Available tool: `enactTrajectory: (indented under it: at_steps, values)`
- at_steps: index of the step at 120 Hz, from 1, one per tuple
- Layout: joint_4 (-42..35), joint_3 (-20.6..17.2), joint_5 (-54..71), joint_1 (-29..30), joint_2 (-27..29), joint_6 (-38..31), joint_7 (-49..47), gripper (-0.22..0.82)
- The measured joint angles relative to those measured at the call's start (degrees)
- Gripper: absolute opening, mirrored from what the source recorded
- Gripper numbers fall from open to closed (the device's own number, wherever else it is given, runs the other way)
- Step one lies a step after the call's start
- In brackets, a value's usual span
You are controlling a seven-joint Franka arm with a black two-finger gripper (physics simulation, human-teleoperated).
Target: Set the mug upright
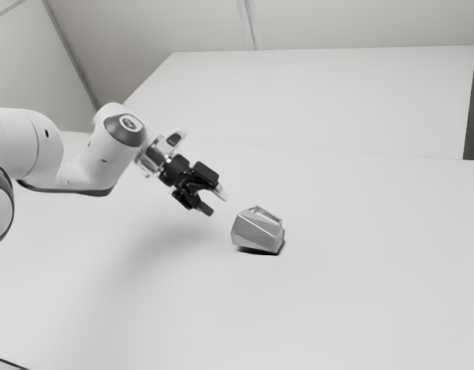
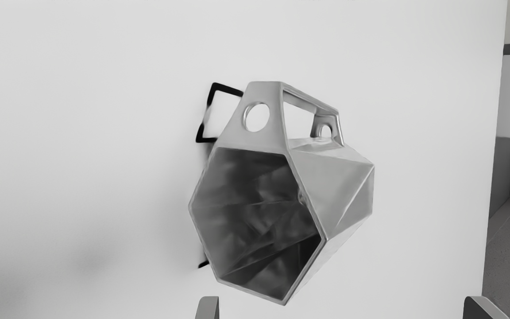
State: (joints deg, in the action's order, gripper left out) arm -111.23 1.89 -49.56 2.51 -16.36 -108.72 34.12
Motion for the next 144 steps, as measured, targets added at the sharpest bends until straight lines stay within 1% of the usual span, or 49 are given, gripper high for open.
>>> enactTrajectory:
  at_steps: [32,55,61,80,99,108,123,144]
  values:
    - [0.8,-0.6,-5.2,-1.9,-3.8,0.3,6.4,0.6]
    - [0.8,-0.8,-8.0,-2.3,-5.2,2.4,9.6,0.6]
    - [0.8,-0.9,-8.7,-2.3,-5.5,3.5,10.2,0.58]
    - [0.8,-0.9,-10.4,-2.1,-6.1,6.3,12.1,0.41]
    - [0.7,-0.9,-11.1,-1.8,-7.0,7.9,13.5,0.11]
    - [0.8,-0.9,-11.2,-2.1,-7.0,8.4,14.0,0.0]
    - [0.8,-0.9,-11.2,-2.3,-6.9,8.8,14.9,-0.09]
    - [0.8,-0.9,-11.0,-2.4,-6.9,9.1,15.9,-0.15]
